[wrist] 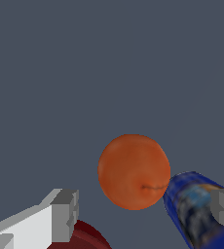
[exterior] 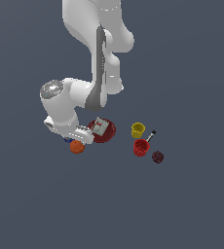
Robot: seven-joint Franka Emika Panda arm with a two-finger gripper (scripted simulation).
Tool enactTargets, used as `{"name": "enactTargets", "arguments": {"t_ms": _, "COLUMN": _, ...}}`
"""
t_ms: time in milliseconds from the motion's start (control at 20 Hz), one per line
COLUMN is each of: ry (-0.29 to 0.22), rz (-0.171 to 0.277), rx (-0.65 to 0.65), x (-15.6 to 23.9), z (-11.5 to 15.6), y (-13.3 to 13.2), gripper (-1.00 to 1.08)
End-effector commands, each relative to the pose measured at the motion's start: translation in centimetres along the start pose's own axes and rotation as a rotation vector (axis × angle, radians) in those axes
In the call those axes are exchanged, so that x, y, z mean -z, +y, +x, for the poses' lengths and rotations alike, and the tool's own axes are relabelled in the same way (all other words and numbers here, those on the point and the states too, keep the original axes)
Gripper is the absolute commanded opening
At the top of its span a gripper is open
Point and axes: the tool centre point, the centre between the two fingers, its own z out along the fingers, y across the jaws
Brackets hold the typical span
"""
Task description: Pick up a designated object from a clutter of objects.
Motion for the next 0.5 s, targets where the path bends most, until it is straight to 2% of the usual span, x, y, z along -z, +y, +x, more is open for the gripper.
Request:
{"name": "enactTargets", "arguments": {"t_ms": 0, "ry": 0.0, "rz": 0.0, "rx": 0.0, "x": -0.3, "z": 0.0, "y": 0.0, "gripper": 1.0}}
{"name": "enactTargets", "arguments": {"t_ms": 450, "ry": 0.001, "rz": 0.0, "rx": -0.001, "x": -4.1, "z": -0.1, "y": 0.1, "gripper": 1.0}}
